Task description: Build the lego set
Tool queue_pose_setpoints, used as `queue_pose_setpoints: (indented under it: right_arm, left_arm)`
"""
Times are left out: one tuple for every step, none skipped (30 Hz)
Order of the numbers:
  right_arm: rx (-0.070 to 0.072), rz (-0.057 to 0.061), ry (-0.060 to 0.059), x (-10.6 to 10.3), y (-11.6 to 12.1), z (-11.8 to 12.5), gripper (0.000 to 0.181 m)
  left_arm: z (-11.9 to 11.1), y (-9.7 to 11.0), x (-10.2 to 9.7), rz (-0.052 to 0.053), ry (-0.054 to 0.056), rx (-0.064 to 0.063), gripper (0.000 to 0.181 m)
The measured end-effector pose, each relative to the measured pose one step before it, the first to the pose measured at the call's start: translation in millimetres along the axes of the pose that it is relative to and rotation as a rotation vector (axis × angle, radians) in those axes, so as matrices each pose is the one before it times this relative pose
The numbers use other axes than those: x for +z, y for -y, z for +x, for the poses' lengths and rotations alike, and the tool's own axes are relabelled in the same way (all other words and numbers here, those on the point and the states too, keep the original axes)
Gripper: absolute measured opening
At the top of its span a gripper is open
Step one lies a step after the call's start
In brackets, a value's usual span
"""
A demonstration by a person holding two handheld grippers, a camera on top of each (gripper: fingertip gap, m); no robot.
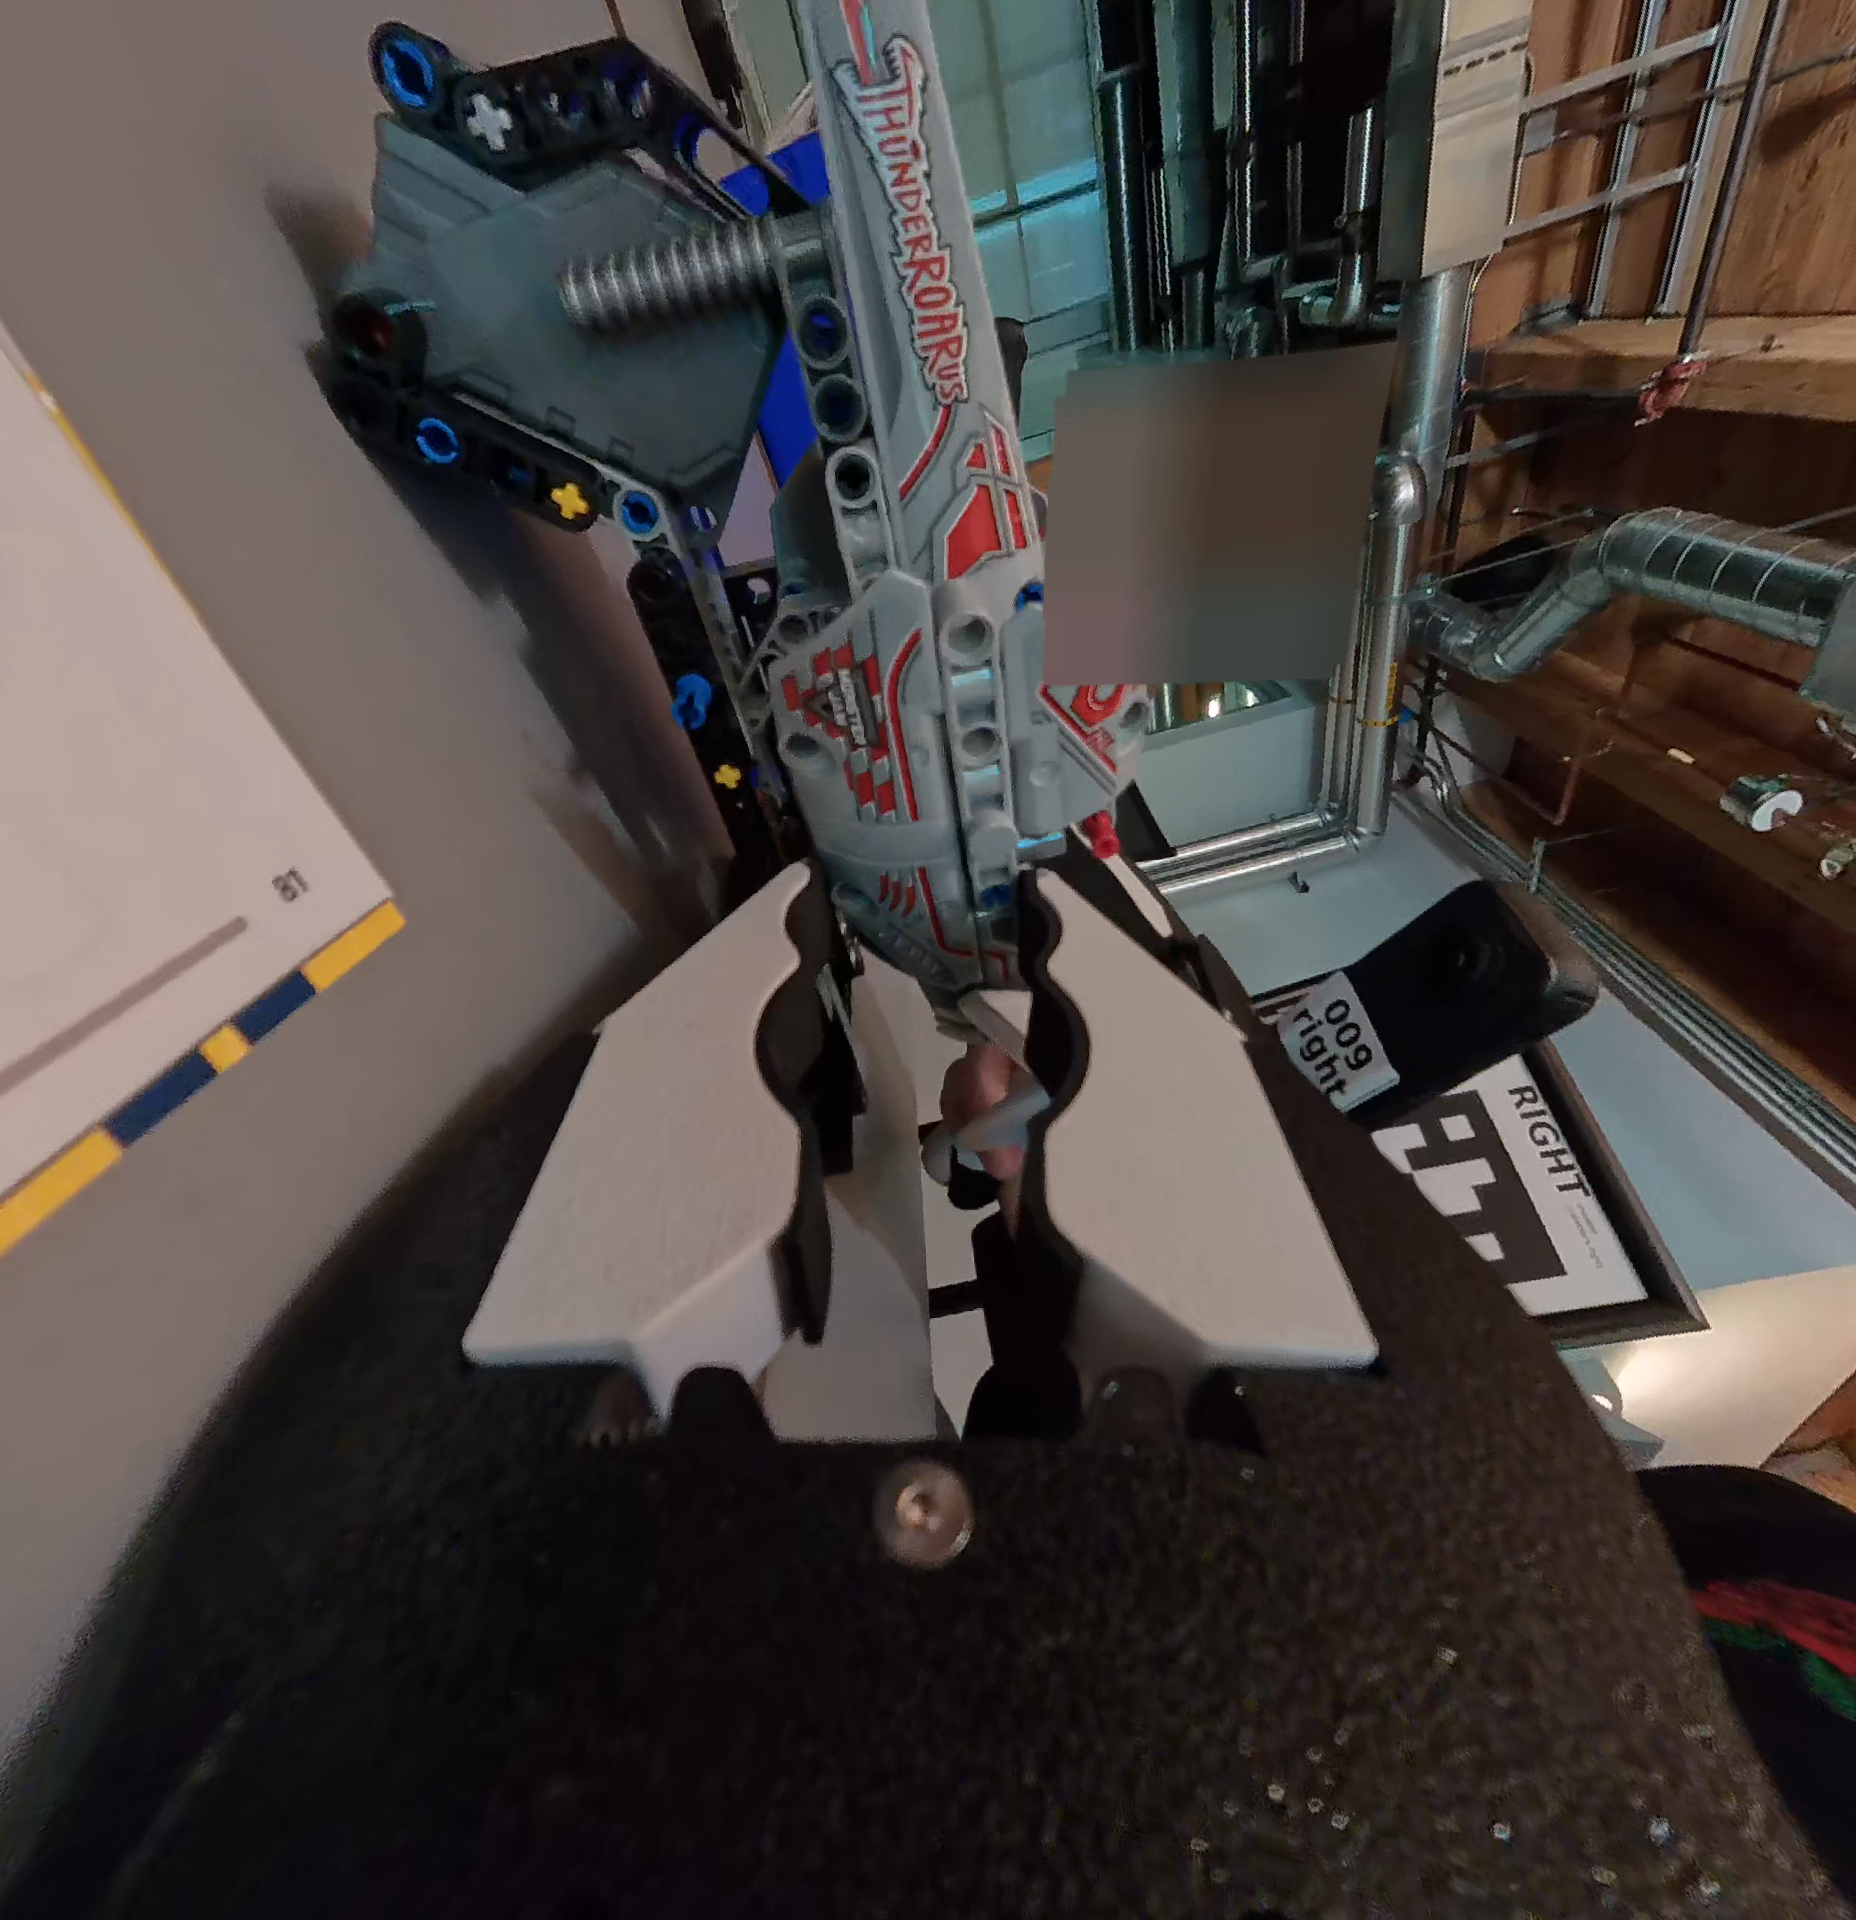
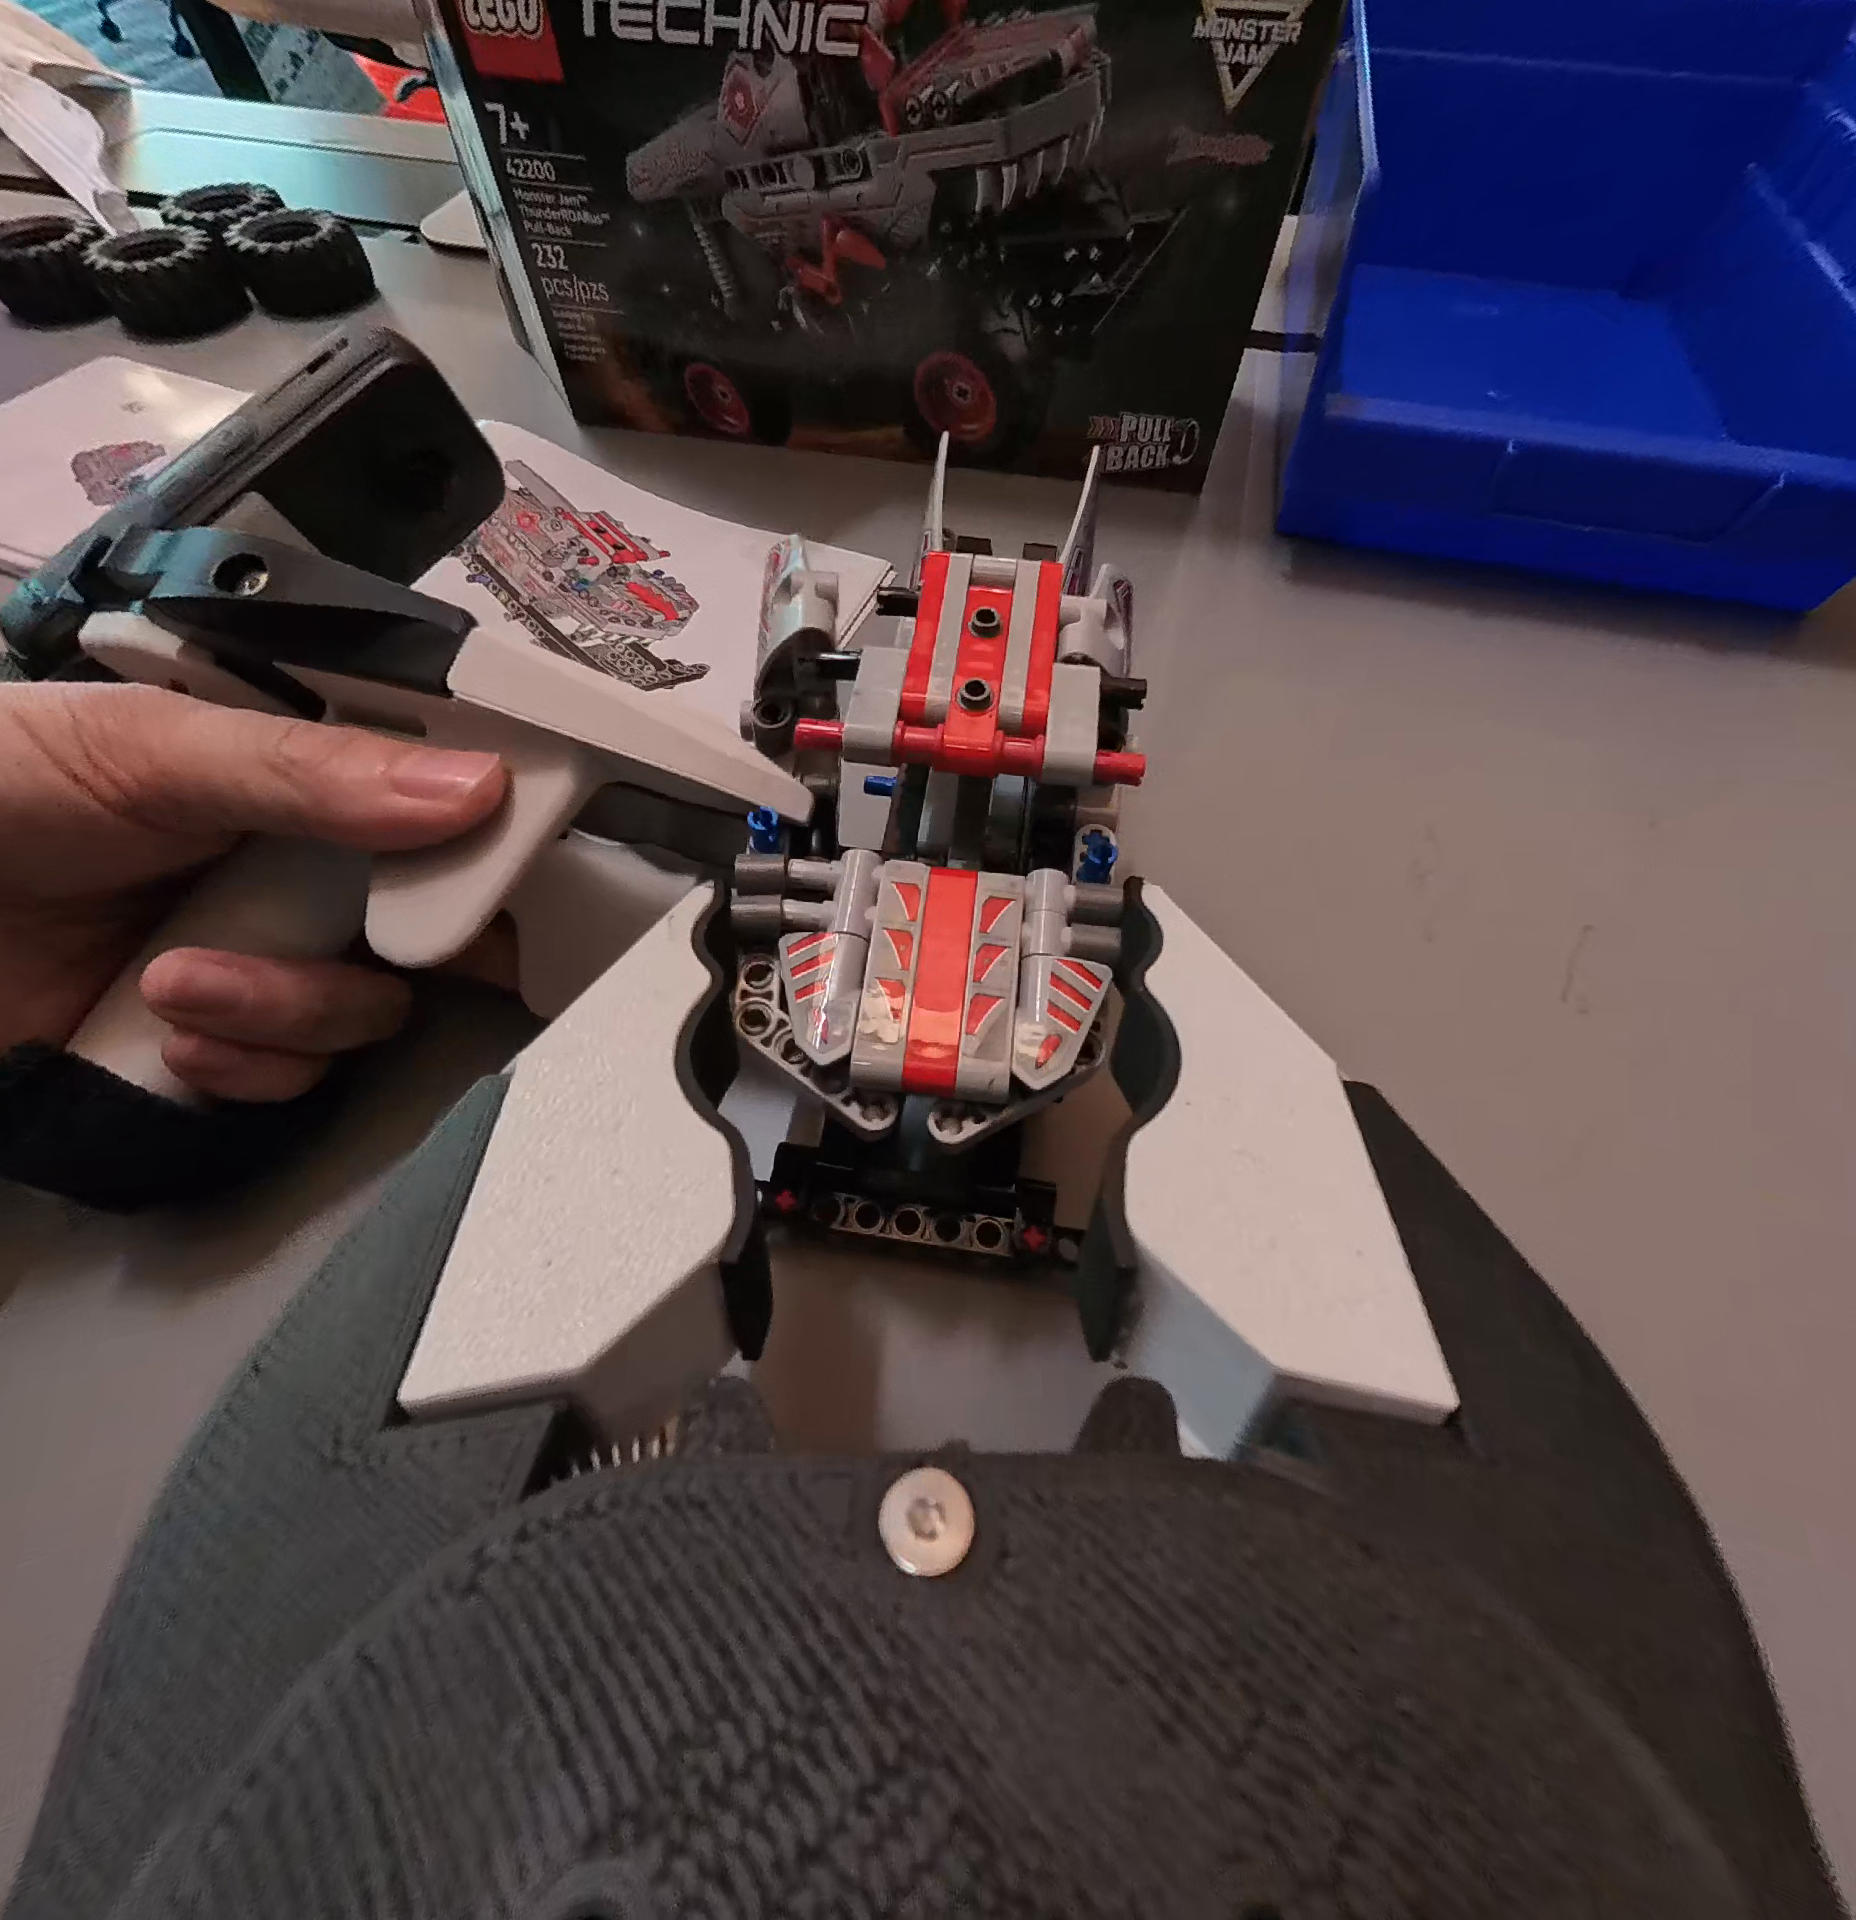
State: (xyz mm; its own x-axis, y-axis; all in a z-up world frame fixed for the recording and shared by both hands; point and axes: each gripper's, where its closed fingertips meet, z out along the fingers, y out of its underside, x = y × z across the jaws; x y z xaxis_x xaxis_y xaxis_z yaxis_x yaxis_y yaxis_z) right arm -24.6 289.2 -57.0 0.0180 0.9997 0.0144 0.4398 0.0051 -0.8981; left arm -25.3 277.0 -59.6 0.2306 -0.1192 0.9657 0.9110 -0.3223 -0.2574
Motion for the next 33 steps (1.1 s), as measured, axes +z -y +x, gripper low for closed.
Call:
queue_pose_setpoints:
  right_arm:
    - [-0.0038,-0.0032,-0.0002,0.08,-0.18,-0.01,0.073]
    - [-0.0035,-0.0058,0.0007,-0.01,-0.05,0.05,0.073]
    - [-0.0093,-0.0092,0.0031,0.02,-0.15,0.03,0.073]
    - [-0.0119,-0.0106,0.0041,0.04,-0.18,0.48,0.073]
    - [-0.0066,-0.0106,0.0032,0.17,-0.22,0.54,0.073]
    - [-0.0034,-0.0086,0.0028,0.21,0.01,0.38,0.073]
    - [-0.0039,-0.0054,0.0030,0.31,0.05,0.59,0.073]
    - [0.0077,0.0006,0.0026,0.52,0.62,0.62,0.073]
    - [0.0098,0.0005,0.0014,0.56,0.52,1.03,0.073]
    - [0.0025,-0.0040,0.0015,0.33,-0.02,0.53,0.073]
    - [-0.0037,-0.0065,-0.0015,0.18,-0.21,0.49,0.073]
    - [-0.0016,-0.0088,0.0012,0.26,-0.16,0.18,0.073]
    - [0.0031,-0.0110,0.0063,-0.01,-0.31,0.14,0.073]
    - [0.0034,-0.0117,0.0093,-0.05,-0.28,0.21,0.073]
    - [0.0009,-0.0114,0.0109,-0.08,0.01,-0.04,0.073]
    - [-0.0008,-0.0082,0.0080,0.18,0.38,0.20,0.073]
    - [-0.0029,-0.0002,0.0033,0.56,1.05,0.49,0.073]
    - [-0.0020,0.0052,0.0034,0.39,1.93,0.19,0.074]
    - [0.0019,-0.0024,0.0043,-0.08,1.49,0.32,0.073]
    - [0.0054,-0.0033,0.0007,-0.38,2.05,1.09,0.075]
    - [0.0040,-0.0080,0.0031,-0.04,1.85,0.47,0.075]
    - [0.0023,-0.0148,0.0017,0.43,0.71,0.62,0.075]
    - [0.0031,-0.0267,-0.0035,1.01,-1.36,1.34,0.076]
    - [0.0054,-0.0311,0.0032,1.78,-2.64,0.27,0.076]
    - [0.0031,-0.0337,0.0036,2.65,-3.79,-0.28,0.076]
    - [-0.0025,-0.0221,-0.0130,2.51,-2.97,0.98,0.076]
    - [-0.0108,-0.0108,-0.0116,1.89,-1.87,0.27,0.076]
    - [-0.0185,0.0076,-0.0061,-0.01,0.76,-0.28,0.076]
    - [-0.0115,0.0079,0.0009,-0.25,0.58,-0.56,0.076]
    - [-0.0055,0.0051,0.0016,-0.03,0.27,-0.27,0.076]
    - [-0.0058,0.0025,-0.0007,0.03,0.24,0.09,0.076]
    - [-0.0063,0.0007,-0.0024,-0.01,0.21,0.28,0.075]
    - [-0.0031,-0.0007,-0.0003,0.21,0.39,0.10,0.076]
  left_arm:
    - [-0.08,0.00,0.13,-0.0017,0.0040,0.0069,0.034]
    - [0.00,-0.25,0.22,0.0005,0.0026,0.0035,0.033]
    - [-0.10,-0.30,0.36,-0.0019,0.0023,0.0028,0.034]
    - [-0.08,-0.04,0.40,-0.0015,0.0017,0.0028,0.034]
    - [0.03,0.15,0.36,-0.0029,-0.0002,0.0004,0.034]
    - [-0.20,0.15,0.30,-0.0039,-0.0007,-0.0004,0.034]
    - [-0.14,0.06,0.40,-0.0043,-0.0004,-0.0001,0.034]
    - [-0.24,-0.27,0.47,-0.0063,-0.0005,0.0002,0.034]
    - [-0.14,0.08,0.38,-0.0069,-0.0011,-0.0002,0.034]
    - [-0.17,0.10,0.14,-0.0071,-0.0003,-0.0001,0.034]
    - [-0.23,0.12,0.03,-0.0081,0.0003,0.0019,0.034]
    - [0.03,0.01,0.03,-0.0084,-0.0005,0.0016,0.034]
    - [-0.07,-0.14,0.24,-0.0084,-0.0014,-0.0022,0.034]
    - [-0.29,0.27,0.13,-0.0068,-0.0007,-0.0039,0.034]
    - [-0.41,0.70,0.11,-0.0046,-0.0001,-0.0053,0.034]
    - [-0.22,0.76,0.23,-0.0026,-0.0016,-0.0040,0.034]
    - [-0.04,0.70,0.25,-0.0021,-0.0005,-0.0038,0.034]
    - [-0.08,0.43,0.26,-0.0046,0.0031,0.0011,0.033]
    - [-0.01,0.27,0.42,-0.0067,0.0053,0.0012,0.033]
    - [0.13,0.38,0.35,-0.0062,0.0060,0.0021,0.033]
    - [-0.07,0.50,0.47,-0.0055,0.0058,0.0038,0.033]
    - [-0.17,0.66,0.49,-0.0027,0.0051,-0.0014,0.033]
    - [-0.03,0.57,0.55,-0.0020,0.0015,-0.0057,0.033]
    - [0.19,0.14,0.59,-0.0047,-0.0006,-0.0071,0.033]
    - [-0.06,0.17,0.44,-0.0049,0.0006,-0.0061,0.033]
    - [-0.22,0.07,0.11,-0.0061,0.0013,-0.0013,0.033]
    - [-0.53,-0.07,-0.29,-0.0086,0.0019,0.0000,0.033]
    - [0.13,-0.53,-0.41,-0.0106,-0.0001,0.0025,0.033]
    - [-0.06,-0.20,-0.18,-0.0047,0.0026,0.0030,0.033]
    - [-0.03,-0.04,0.01,-0.0020,0.0042,0.0001,0.033]
    - [-0.19,-0.03,0.33,-0.0051,0.0045,-0.0024,0.033]
    - [-0.01,0.24,0.11,-0.0089,0.0044,-0.0017,0.033]
    - [-0.14,0.40,-0.17,-0.0096,0.0050,0.0054,0.033]
